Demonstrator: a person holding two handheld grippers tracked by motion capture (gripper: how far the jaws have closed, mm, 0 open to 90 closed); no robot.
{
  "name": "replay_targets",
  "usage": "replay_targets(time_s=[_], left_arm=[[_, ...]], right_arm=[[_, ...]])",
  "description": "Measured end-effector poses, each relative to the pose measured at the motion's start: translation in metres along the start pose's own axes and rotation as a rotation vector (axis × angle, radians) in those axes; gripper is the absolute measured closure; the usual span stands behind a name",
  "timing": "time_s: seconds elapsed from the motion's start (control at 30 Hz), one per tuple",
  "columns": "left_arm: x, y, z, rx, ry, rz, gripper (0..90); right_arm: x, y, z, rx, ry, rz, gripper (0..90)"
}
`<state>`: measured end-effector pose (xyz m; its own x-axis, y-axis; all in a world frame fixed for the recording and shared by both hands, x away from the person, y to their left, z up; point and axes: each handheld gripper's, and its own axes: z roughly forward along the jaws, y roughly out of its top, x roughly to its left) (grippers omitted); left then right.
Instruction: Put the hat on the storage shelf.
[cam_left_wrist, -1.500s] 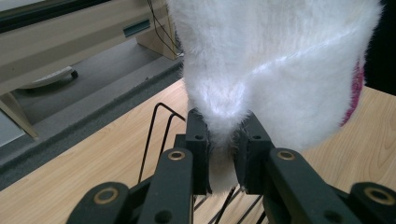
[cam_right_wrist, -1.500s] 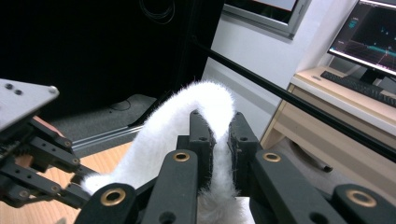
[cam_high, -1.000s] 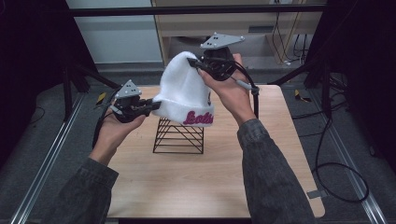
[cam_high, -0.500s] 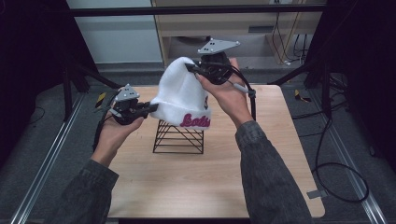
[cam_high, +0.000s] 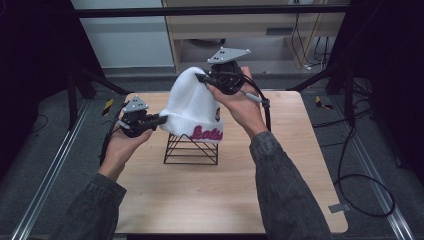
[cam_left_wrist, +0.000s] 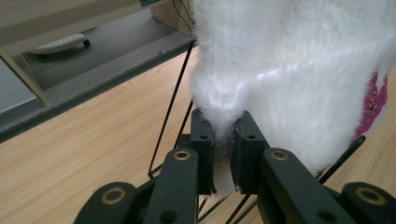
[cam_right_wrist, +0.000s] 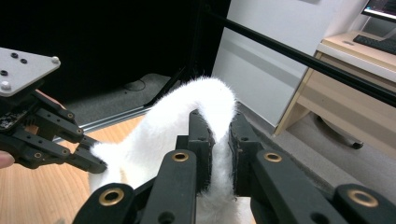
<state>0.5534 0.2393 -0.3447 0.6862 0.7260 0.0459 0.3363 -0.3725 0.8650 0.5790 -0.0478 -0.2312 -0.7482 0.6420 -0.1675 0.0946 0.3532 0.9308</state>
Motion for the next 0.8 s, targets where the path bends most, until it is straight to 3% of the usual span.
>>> replay_targets(time_s=[0.5,0.8], left_arm=[[0.001,-0.018,0.002,0.019,0.003,-0.004,80.8],[0.004,-0.035,0.005,0.046,0.001,-0.006,80.8]], right_arm=[[0.010,-0.008,0.004,0.028,0.023,-0.023,82.5],[0.022,-0.017,0.008,0.077,0.046,-0.051,82.3]])
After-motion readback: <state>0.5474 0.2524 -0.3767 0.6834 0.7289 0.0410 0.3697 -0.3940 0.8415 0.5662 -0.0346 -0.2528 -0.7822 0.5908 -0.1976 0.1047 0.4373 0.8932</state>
